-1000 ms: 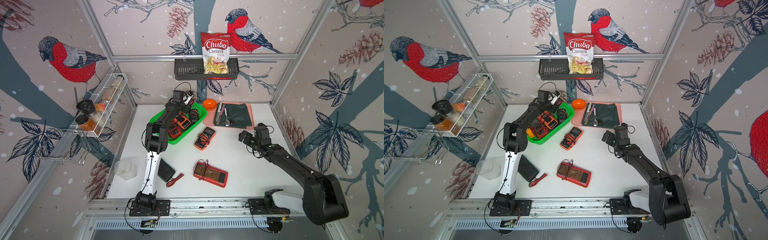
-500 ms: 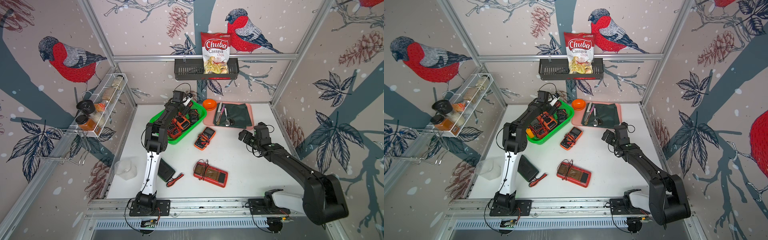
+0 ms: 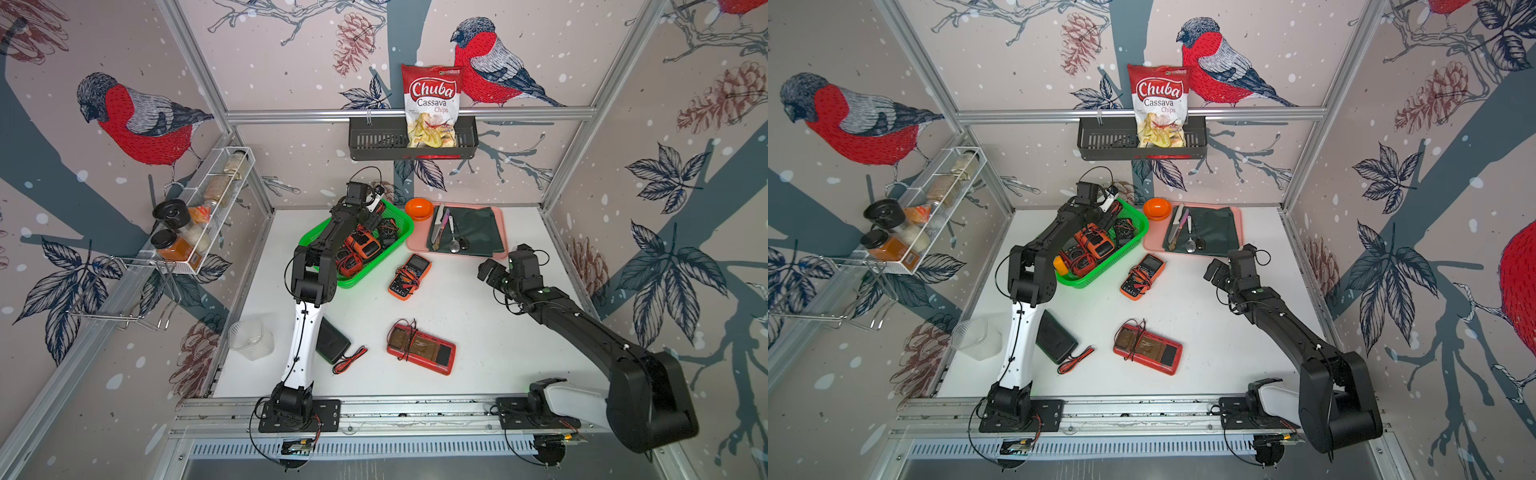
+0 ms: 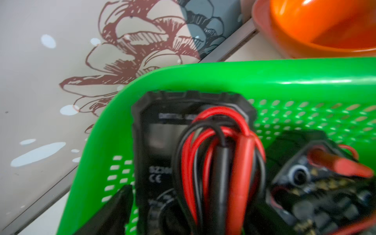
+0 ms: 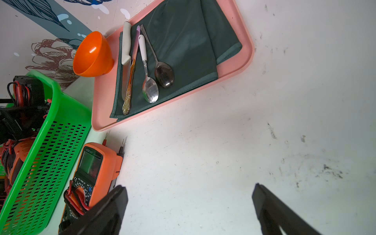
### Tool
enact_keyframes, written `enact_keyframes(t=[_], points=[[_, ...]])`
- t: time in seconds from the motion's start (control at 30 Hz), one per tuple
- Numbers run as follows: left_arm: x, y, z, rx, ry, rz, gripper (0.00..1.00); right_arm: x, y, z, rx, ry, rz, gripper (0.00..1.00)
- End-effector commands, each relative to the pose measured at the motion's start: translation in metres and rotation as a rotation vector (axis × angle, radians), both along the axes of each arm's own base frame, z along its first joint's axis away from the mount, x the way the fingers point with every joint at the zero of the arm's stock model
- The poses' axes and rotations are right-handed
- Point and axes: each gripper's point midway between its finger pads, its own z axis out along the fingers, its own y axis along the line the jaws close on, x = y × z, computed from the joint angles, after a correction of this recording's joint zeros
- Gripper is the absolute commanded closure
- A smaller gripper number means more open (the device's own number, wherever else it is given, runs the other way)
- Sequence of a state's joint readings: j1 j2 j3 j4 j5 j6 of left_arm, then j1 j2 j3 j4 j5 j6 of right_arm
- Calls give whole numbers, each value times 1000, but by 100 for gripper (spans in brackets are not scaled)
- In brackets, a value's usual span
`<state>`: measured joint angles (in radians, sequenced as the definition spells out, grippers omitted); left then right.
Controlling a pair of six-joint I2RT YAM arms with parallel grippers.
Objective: Put the multimeter into the basket
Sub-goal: Place the multimeter in the basket.
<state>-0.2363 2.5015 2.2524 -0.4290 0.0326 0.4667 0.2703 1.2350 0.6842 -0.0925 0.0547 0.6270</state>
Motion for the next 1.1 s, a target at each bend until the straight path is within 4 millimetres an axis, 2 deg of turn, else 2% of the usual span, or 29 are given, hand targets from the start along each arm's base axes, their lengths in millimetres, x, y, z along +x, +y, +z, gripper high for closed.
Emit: enact_keyframes(t=[0.0,0.37,0.5,0.6,0.7,0.8,0.87,0.97,1.07], points=[[-12,4,2,-5,50,17,4,-1,-3,1,-19,1,-10,0],[-20,-6,69,-140,-43,24,3,-3,-3,4,-28,-8,-7,0],[-32,-11,92,-196,-46,13,3,-4,-4,8,-34,-17,-13,0],[-50,-14,110,-250,-29,28,3,-4,-5,11,-39,-26,-13,0],[-78,-16,127,-318,-22,69,3,-4,-6,13,-43,-33,-14,0],[-118,-24,132,-349,-33,88,3,-4,-5,14,-42,-35,-9,0],[-148,-34,129,-338,-31,67,3,-5,-4,13,-43,-34,-4,0],[-201,-58,123,-307,-26,-55,3,-6,-3,13,-44,-33,2,0],[-255,-81,115,-270,-13,-254,3,-7,-3,15,-44,-35,2,0]])
